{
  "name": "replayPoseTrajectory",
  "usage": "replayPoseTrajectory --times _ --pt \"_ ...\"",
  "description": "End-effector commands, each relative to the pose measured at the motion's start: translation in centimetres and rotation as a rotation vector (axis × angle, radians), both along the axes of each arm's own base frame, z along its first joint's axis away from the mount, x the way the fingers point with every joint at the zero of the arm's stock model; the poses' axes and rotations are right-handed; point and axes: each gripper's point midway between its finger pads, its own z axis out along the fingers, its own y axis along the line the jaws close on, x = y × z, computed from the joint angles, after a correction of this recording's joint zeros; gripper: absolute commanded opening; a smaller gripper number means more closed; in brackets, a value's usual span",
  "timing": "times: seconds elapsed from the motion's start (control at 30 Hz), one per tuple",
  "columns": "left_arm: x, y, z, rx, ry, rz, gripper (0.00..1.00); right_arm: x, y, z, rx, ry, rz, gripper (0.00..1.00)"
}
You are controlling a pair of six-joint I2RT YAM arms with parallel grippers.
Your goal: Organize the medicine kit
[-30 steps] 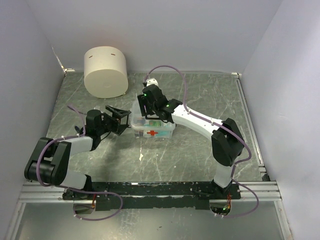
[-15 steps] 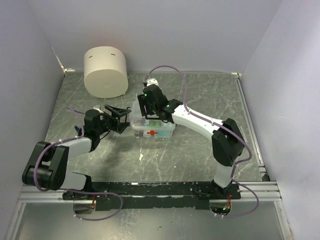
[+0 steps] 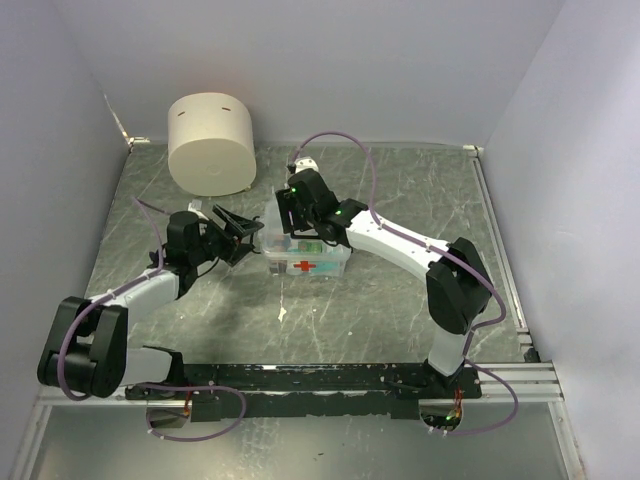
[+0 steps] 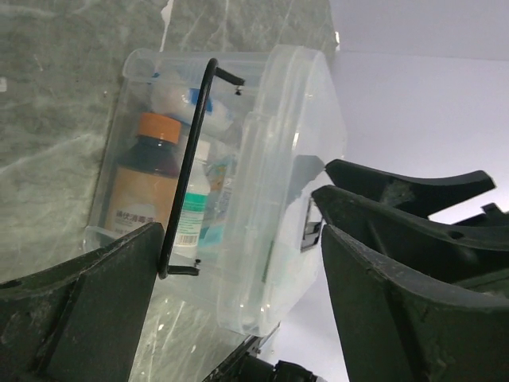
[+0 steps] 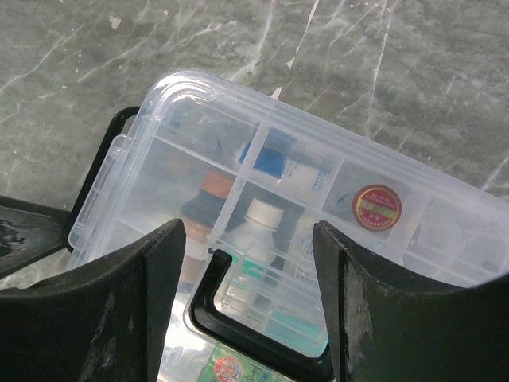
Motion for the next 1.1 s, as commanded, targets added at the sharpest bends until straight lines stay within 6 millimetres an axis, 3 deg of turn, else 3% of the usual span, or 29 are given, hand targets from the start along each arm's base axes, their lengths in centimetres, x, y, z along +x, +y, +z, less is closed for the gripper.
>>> replayPoseTrajectory --times 0.0,0.27,0.63,1.07 --pt "0.3 -1.0 0.6 0.001 -0.045 -0.068 0.91 -3.3 -1.8 -5.6 -0.104 0.193 0.014 0.65" --pt "0.0 -2.6 1.0 -0.049 -0.056 -0.122 0.89 -3.3 -1.8 -5.9 -0.105 0.199 0.010 0.64" --pt "0.1 -2.0 1.5 0.038 -0.076 -0.105 0.88 -3.3 -1.9 -6.1 -0.107 0.200 0.004 0.64" --pt "-0.5 -2.0 0.8 0.130 -0.064 -0.117 0.77 -3.2 -1.8 -6.4 -0.104 0.203 0.000 0.63"
